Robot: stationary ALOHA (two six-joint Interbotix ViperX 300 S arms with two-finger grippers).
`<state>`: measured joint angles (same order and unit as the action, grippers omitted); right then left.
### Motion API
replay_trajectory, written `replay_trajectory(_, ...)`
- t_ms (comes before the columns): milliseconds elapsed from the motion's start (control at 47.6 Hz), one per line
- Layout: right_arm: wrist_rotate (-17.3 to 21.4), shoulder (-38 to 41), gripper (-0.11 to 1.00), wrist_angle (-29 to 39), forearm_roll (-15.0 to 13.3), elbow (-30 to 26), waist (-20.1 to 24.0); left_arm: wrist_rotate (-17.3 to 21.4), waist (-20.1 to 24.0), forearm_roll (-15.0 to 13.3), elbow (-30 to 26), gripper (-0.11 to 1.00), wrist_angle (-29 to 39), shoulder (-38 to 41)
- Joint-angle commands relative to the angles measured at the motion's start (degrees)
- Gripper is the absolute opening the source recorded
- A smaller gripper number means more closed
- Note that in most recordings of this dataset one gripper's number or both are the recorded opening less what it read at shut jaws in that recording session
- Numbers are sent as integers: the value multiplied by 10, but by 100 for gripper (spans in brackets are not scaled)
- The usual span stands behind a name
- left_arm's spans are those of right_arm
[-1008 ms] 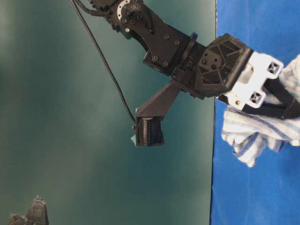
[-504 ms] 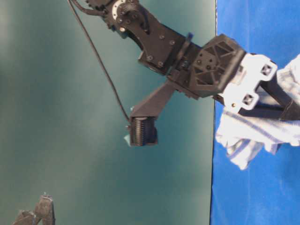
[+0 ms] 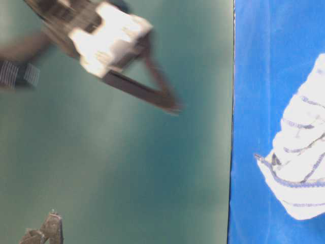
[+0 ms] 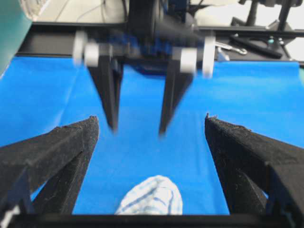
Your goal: Hand over the towel.
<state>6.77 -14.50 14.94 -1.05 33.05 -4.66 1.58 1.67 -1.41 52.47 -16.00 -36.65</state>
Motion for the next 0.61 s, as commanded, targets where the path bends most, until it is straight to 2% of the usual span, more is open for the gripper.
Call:
replay_trajectory(0,1,-61,70,-47,-11,25,-1,1,-2,-1,-7,94,1,-4)
replay_trajectory(273,0,-171,70,-165,-13,122,-1,1,-2,-1,-7,94,11,-4)
replay_trajectory(588,-1,-180,70,-183,-12,136,-1,1,-2,-1,-3,94,22,-18)
